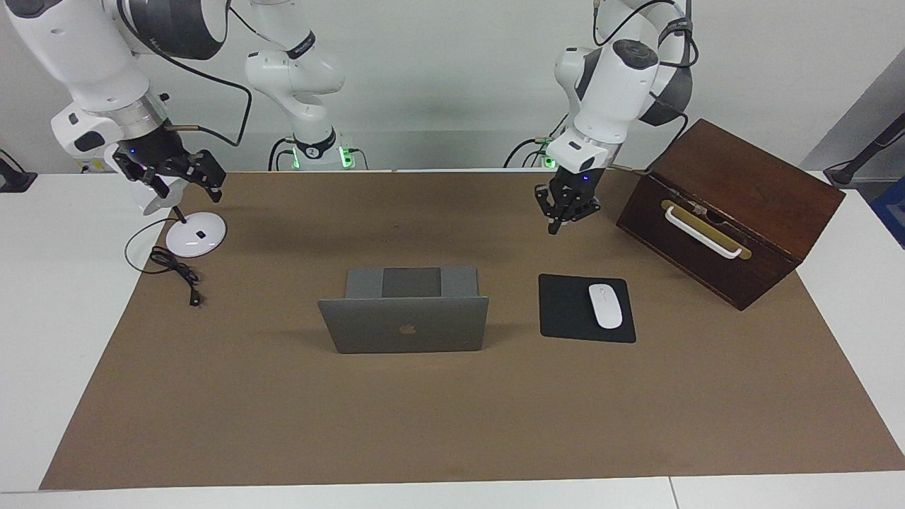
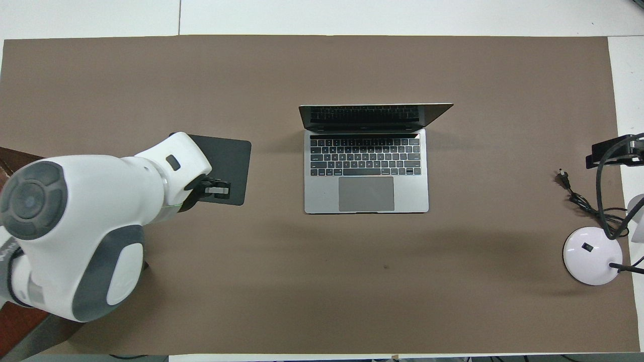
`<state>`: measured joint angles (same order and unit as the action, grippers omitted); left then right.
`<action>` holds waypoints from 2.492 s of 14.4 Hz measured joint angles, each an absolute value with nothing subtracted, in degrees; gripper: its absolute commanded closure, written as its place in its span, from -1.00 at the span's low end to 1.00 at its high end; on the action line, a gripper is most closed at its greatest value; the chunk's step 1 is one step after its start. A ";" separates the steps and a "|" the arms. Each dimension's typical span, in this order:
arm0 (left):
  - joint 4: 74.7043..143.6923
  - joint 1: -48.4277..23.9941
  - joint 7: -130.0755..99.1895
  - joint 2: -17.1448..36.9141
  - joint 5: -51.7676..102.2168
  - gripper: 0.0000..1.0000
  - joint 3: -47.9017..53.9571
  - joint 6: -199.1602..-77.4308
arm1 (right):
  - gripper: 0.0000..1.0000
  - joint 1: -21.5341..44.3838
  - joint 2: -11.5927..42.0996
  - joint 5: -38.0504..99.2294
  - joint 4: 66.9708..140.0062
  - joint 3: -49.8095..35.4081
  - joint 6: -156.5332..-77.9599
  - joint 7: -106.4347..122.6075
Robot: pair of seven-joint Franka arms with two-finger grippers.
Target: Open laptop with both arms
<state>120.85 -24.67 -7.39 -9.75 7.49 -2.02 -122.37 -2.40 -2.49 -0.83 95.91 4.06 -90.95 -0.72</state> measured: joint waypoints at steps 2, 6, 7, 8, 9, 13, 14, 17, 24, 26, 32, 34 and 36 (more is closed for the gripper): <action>118.55 -22.18 -6.31 -10.27 7.49 -1.00 -2.06 -117.97 | -1.00 -2.40 -2.49 -0.83 95.93 4.03 -90.96 -0.71; 114.24 -17.64 -5.11 -10.39 5.58 -1.00 -2.01 -112.17 | -1.00 -2.40 -2.49 -0.83 95.94 3.83 -90.96 -0.71; 113.28 -16.44 -4.73 -10.40 5.25 -1.00 -2.02 -110.91 | -1.00 -2.40 -2.49 -0.83 95.94 3.76 -90.96 -0.71; 112.46 -15.14 -3.99 -10.41 5.14 -1.00 -2.01 -109.83 | -1.00 -2.39 -2.49 -0.82 95.94 3.72 -90.96 -0.71; 111.69 -13.82 -2.99 -10.41 5.09 -1.00 -2.02 -108.66 | -1.00 -2.39 -2.49 -0.82 95.94 3.70 -90.96 -0.71; 108.14 -9.30 -1.65 -10.42 4.24 -1.00 -2.02 -104.34 | -1.00 -2.39 -2.49 -0.82 95.95 3.67 -90.96 -0.71; 107.21 -8.18 -1.51 -10.40 3.91 -1.00 -2.02 -103.56 | -1.00 -2.39 -2.49 -0.82 95.95 3.65 -90.96 -0.71; 103.42 -5.15 -1.09 -9.75 3.17 -1.00 -2.03 -100.10 | -1.00 -2.39 -2.49 -0.82 95.95 3.65 -90.96 -0.71; 89.57 -2.79 -0.95 -2.85 3.02 -1.00 -2.01 -90.28 | -1.00 -2.40 -4.41 -0.82 95.91 3.68 -91.10 -0.71; 86.61 -2.71 -0.95 -1.13 3.02 -1.00 -2.01 -87.80 | -1.00 -2.40 -4.53 -0.82 95.93 3.68 -91.10 -0.71; 85.00 -2.71 -0.95 0.86 3.03 -1.00 -1.75 -86.31 | -1.00 -2.40 -4.53 -0.82 96.01 3.68 -91.10 -0.71; 85.00 -2.71 -0.95 1.67 3.03 -1.00 -1.75 -86.31 | -1.00 -2.40 -4.53 -0.82 96.02 3.68 -91.10 -0.71; 85.08 -2.71 -0.95 2.32 3.03 -1.00 -1.75 -86.20 | -1.00 -2.40 -4.53 -0.82 96.02 3.68 -91.10 -0.71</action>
<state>85.08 -2.71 -0.95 2.32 3.03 -1.75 -86.20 -2.40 -4.53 -0.82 96.02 3.68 -91.10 -0.71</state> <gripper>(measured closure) 0.000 0.000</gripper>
